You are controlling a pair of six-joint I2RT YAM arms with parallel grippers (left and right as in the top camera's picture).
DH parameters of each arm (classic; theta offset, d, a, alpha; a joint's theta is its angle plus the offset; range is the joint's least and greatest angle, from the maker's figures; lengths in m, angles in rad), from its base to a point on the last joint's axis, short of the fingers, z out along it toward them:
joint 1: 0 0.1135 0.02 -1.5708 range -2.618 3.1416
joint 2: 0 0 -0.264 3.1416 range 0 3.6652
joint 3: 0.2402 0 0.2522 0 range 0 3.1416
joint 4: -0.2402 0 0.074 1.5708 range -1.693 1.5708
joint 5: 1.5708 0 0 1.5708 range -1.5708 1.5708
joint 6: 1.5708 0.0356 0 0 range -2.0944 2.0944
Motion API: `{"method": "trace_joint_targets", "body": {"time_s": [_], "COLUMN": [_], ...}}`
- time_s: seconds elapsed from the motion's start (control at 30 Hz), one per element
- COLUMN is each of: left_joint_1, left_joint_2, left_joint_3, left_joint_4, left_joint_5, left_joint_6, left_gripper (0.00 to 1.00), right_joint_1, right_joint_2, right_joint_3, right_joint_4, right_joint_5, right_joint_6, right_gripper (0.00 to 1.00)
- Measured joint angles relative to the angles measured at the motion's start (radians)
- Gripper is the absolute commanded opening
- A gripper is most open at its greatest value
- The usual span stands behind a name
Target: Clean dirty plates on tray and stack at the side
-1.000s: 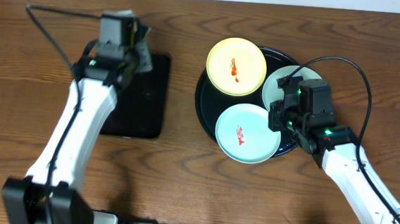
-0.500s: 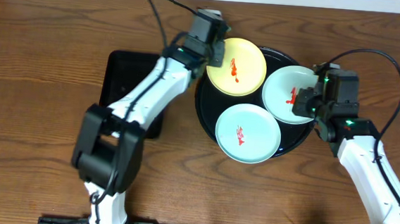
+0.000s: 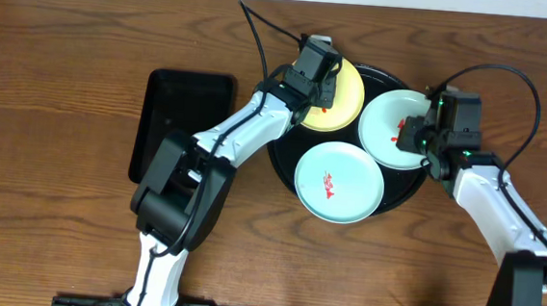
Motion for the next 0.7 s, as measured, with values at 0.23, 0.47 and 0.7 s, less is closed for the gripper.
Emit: {"method": "trace_joint_targets", "body": {"time_s": [0.23, 0.47, 0.7], "left_joint_1": [0.000, -0.020, -0.049], "left_joint_2": [0.069, 0.074, 0.112], "left_joint_3": [0.000, 0.000, 0.004], "left_joint_4": [0.043, 0.050, 0.056], "left_joint_5": [0.000, 0.000, -0.001], "left_joint_6": [-0.163, -0.238, -0.261], "left_gripper": [0.07, 0.07, 0.07], "right_joint_1": [0.039, 0.084, 0.124], "right_joint_2": [0.156, 0.328, 0.408], "right_joint_3": [0.051, 0.224, 0.342], "right_joint_4": [0.162, 0.158, 0.130], "right_joint_5": [-0.033, -0.044, -0.048], "right_joint_6": [0.000, 0.000, -0.004], "right_gripper": [0.01, 0.04, 0.31]}}
